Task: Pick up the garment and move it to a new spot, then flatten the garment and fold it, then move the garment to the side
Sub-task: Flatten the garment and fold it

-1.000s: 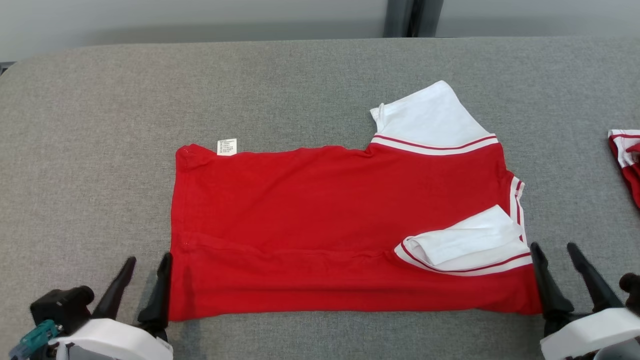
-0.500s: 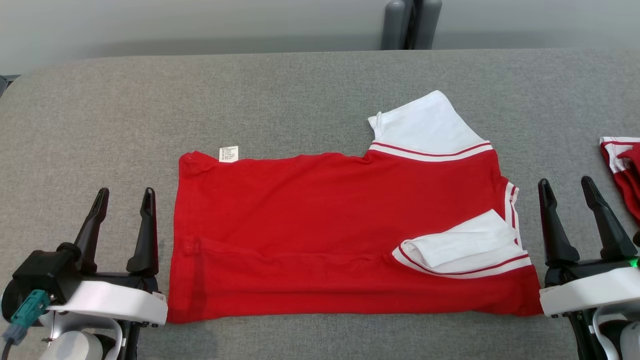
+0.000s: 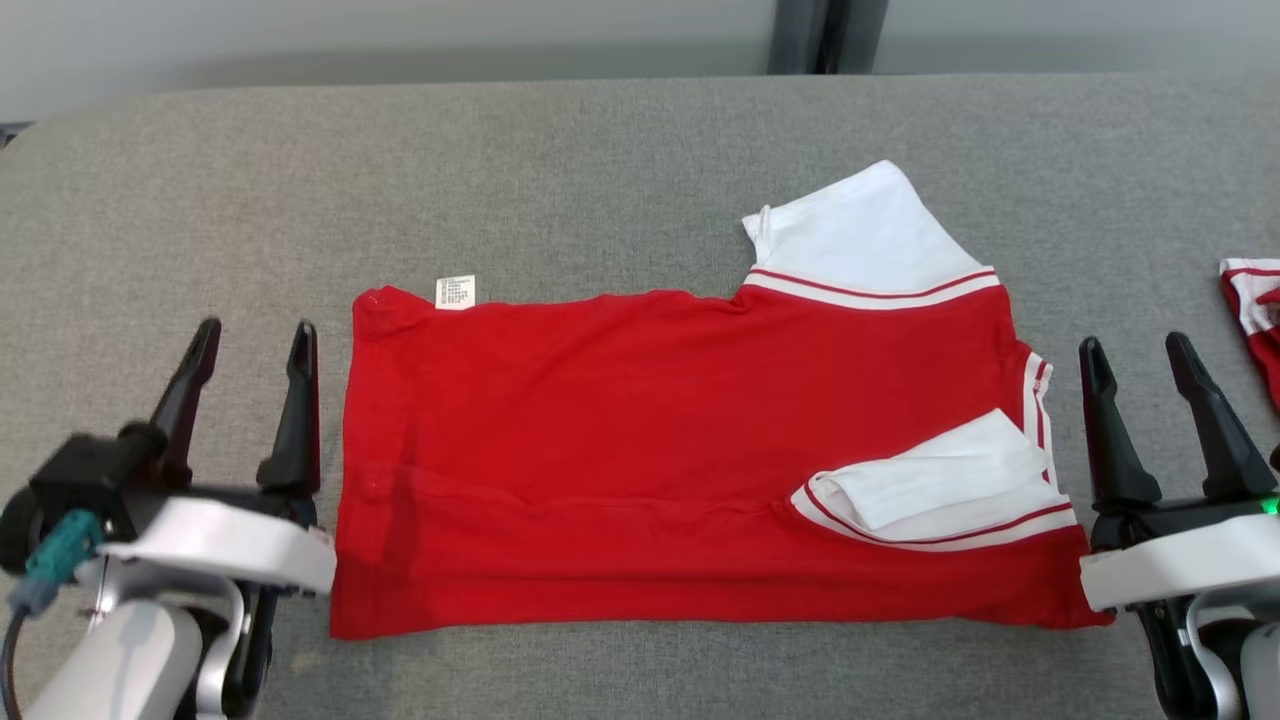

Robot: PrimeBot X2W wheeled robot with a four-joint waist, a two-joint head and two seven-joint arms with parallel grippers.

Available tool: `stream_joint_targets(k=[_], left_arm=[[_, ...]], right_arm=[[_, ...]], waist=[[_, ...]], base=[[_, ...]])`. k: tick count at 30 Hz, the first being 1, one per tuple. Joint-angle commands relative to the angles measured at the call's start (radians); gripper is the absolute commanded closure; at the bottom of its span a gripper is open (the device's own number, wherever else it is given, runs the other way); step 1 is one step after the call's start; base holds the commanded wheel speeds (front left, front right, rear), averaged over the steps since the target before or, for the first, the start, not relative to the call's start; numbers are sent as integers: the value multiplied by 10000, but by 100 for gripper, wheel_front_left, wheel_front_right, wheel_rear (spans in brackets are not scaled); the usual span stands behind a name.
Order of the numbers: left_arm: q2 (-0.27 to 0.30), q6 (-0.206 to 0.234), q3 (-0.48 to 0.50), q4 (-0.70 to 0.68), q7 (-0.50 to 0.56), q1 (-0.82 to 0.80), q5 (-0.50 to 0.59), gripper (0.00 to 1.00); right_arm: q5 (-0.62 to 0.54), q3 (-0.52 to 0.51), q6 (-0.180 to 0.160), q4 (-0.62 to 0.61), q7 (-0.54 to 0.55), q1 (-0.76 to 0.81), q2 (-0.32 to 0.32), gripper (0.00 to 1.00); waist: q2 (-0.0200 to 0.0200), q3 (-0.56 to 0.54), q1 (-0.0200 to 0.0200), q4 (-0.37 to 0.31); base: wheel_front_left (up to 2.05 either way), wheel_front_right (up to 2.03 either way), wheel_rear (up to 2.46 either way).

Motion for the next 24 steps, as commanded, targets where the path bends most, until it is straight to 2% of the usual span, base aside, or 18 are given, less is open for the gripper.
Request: stream_joint_targets(k=[1, 5, 8, 9, 13, 14, 17, 23, 24], left_arm=[[45, -193, 4, 172, 78, -501, -30, 0], [-13, -911, -165, 1150, 534, -1597, -378, 0], [-100, -1653, -359, 2345, 1136, -2452, -777, 0], [-156, -2155, -498, 3160, 1574, -2987, -1090, 0], [-257, -2929, -647, 4640, 2336, -3856, -1545, 0], [-257, -2929, -647, 4640, 2336, -3856, -1545, 0], [-303, -3392, -698, 5570, 2762, -4320, -1826, 0], [-514, -3882, -840, 6826, 3233, -4930, -2226, 0], [-550, -3914, -874, 6917, 3218, -4972, -2229, 19]], right_arm=[[54, 13, 1, -44, 11, -261, -84, 0], [47, 190, 1, -31, 31, -541, -92, 0], [53, 371, 1, 44, 9, -782, -86, 0], [71, 538, 1, 150, -18, -951, -94, 0], [108, 800, 1, 357, -124, -1225, -127, 0], [108, 800, 1, 357, -124, -1225, -127, 0], [184, 876, 1, 577, -167, -1399, -165, 0], [299, 837, 1, 976, -250, -1703, -322, 0], [346, 822, 1, 1043, -240, -1793, -353, 0]], waist=[[0, 228, 0, 7], [0, 648, 0, -114], [0, 971, 0, -238], [0, 1154, 0, -352], [0, 1421, 0, -564], [0, 1421, 0, -564], [0, 1578, 0, -685], [0, 1706, 0, -775], [0, 1715, 0, -775]], base=[[0, 0, 0], [0, 0, 0], [0, 0, 0], [0, 0, 0], [0, 0, 0], [0, 0, 0], [0, 0, 0], [0, 0, 0], [0, 0, 0]])
